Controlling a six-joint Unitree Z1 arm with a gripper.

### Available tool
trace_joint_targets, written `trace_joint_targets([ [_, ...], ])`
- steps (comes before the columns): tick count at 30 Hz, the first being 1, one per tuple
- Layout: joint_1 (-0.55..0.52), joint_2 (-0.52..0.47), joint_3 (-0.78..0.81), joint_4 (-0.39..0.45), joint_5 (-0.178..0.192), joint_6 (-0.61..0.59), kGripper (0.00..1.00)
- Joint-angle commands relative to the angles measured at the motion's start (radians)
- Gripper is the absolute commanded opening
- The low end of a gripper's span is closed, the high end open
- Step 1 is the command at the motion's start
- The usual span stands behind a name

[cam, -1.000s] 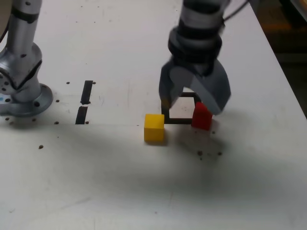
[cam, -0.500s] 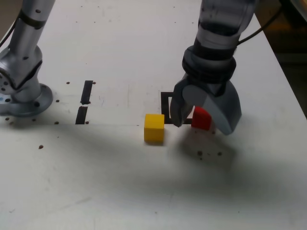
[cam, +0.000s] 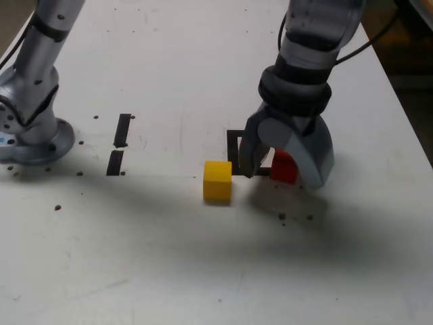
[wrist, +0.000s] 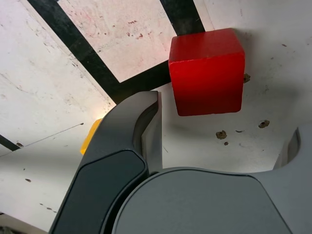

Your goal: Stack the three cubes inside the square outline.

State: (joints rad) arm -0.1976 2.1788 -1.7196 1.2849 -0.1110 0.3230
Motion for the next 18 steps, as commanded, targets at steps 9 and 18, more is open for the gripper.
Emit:
trace_joint_targets([
  [9,0.022,0.024,-0.022,0.005,-0.022,0.004,0.83],
  [18,0.049,0.030,-0.019,0.004,-0.029,0.020,0.80],
])
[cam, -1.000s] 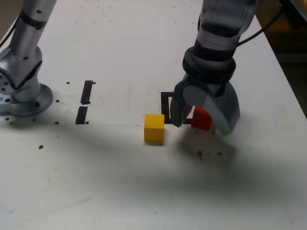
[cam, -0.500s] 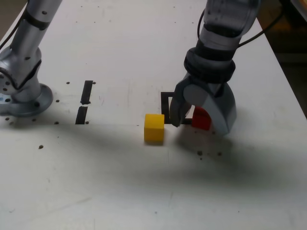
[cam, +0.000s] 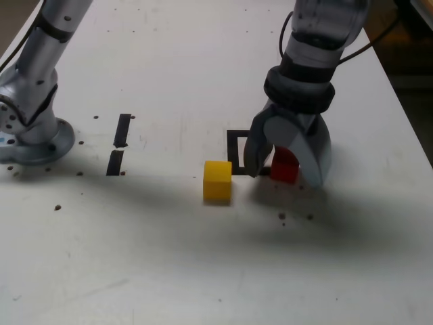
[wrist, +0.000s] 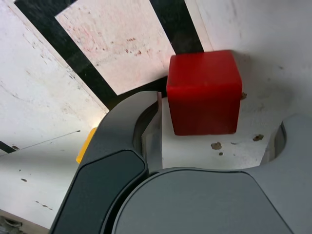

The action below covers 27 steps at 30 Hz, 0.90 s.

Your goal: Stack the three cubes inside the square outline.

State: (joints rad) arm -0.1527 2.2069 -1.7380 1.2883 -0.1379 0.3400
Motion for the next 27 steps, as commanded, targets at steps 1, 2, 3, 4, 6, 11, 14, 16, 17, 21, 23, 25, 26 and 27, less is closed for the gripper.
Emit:
trace_joint_targets([
  [1,0.008,0.003,0.000,0.000,-0.002,0.005,0.79],
  [2,0.012,0.004,0.000,0.000,-0.003,0.007,0.78],
  [3,0.016,0.006,0.000,0.001,-0.003,0.009,0.77],
  [4,0.020,0.009,0.000,0.001,-0.004,0.011,0.75],
  [6,0.028,0.014,-0.001,0.001,-0.004,0.017,0.71],
  [11,0.038,0.025,-0.005,0.002,-0.012,0.038,0.58],
  [14,0.039,0.031,-0.006,0.001,-0.029,0.059,0.48],
  [16,0.039,0.034,-0.007,-0.001,-0.042,0.076,0.41],
  [17,0.039,0.036,-0.009,-0.003,-0.048,0.084,0.37],
  [21,0.039,0.032,-0.009,-0.007,-0.061,0.104,0.25],
  [23,0.039,0.022,-0.003,-0.006,-0.058,0.100,0.22],
  [25,0.039,0.004,0.010,-0.003,-0.047,0.086,0.21],
  [26,0.040,-0.008,0.017,-0.001,-0.039,0.075,0.20],
  [27,0.040,-0.021,0.024,-0.001,-0.029,0.061,0.20],
])
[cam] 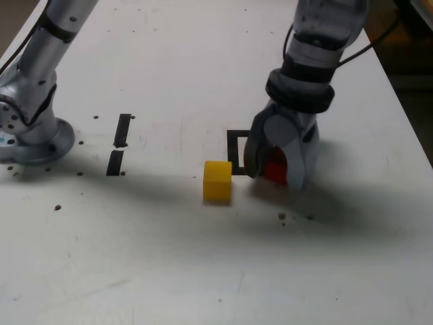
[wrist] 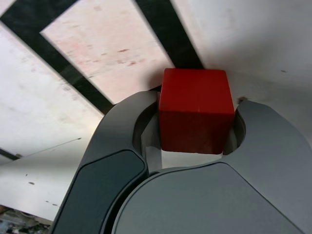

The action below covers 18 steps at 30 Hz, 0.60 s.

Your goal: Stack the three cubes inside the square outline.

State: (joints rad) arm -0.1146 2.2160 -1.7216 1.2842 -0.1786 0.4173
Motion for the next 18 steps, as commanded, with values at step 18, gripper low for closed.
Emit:
trace_joint_targets([
  [18,0.043,-0.181,0.153,-0.074,0.089,-0.193,0.21],
])
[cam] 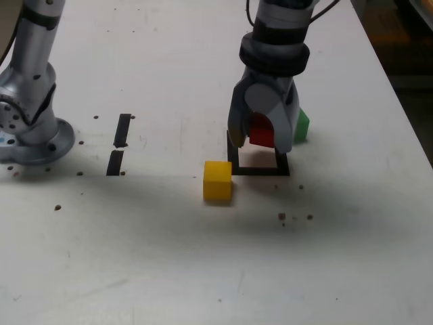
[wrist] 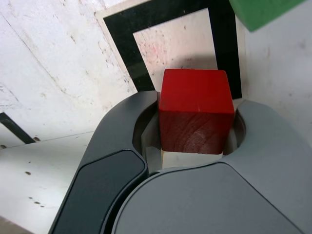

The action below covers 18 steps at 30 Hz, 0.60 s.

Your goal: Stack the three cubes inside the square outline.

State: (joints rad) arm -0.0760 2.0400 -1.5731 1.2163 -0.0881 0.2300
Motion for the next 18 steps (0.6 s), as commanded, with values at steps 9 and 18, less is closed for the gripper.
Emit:
trace_joint_targets([
  [9,0.029,0.009,0.070,-0.077,-0.020,-0.077,0.21],
  [18,0.031,0.010,0.123,-0.112,-0.043,-0.081,0.22],
])
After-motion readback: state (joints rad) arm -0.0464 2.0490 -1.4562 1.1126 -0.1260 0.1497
